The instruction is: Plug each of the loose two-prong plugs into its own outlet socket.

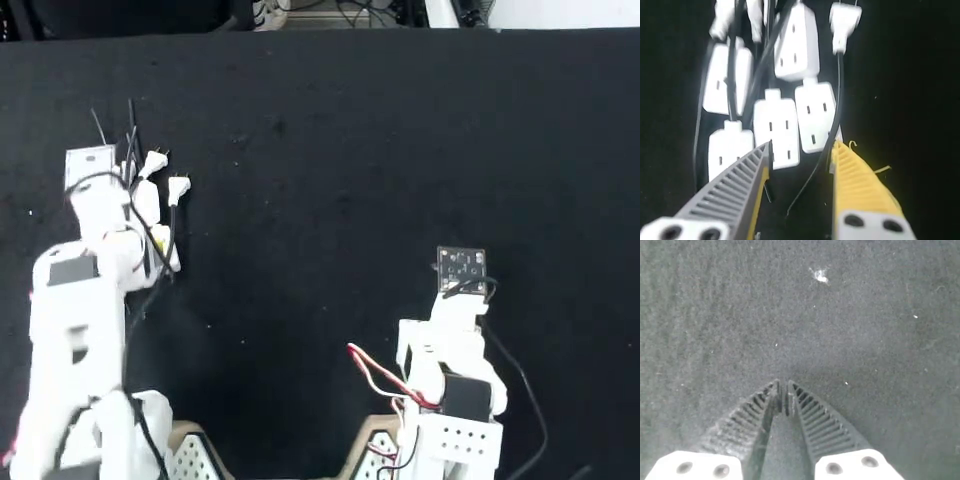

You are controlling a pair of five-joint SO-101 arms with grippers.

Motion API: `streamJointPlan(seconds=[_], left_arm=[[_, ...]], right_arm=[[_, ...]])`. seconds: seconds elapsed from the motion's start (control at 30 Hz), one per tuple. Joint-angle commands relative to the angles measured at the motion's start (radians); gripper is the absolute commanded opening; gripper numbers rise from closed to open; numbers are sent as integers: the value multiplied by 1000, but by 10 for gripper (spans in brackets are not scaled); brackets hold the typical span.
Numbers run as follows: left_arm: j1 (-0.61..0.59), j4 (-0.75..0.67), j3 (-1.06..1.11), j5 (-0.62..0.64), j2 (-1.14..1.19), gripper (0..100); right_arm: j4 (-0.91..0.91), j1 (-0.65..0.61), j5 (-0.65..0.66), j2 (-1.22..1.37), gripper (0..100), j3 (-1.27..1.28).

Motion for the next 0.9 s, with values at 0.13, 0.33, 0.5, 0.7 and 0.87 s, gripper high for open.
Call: streamJointPlan(seconds=[0.13, 0.33, 0.5, 0.7, 0.87], left_arm=[[13, 48, -255, 11, 239, 203], [58, 54, -335, 31, 361, 203], [42, 61, -349, 86, 411, 203], [36, 80, -390, 97, 404, 199], [28, 84, -450, 91, 405, 199]], right_arm=[[3, -8, 2, -91, 15, -2], [-212, -2, 281, -90, 15, -2], [-301, -9, 397, -90, 15, -96], [-299, -29, 342, -85, 15, -389], [-213, -201, 295, 64, 15, -615]])
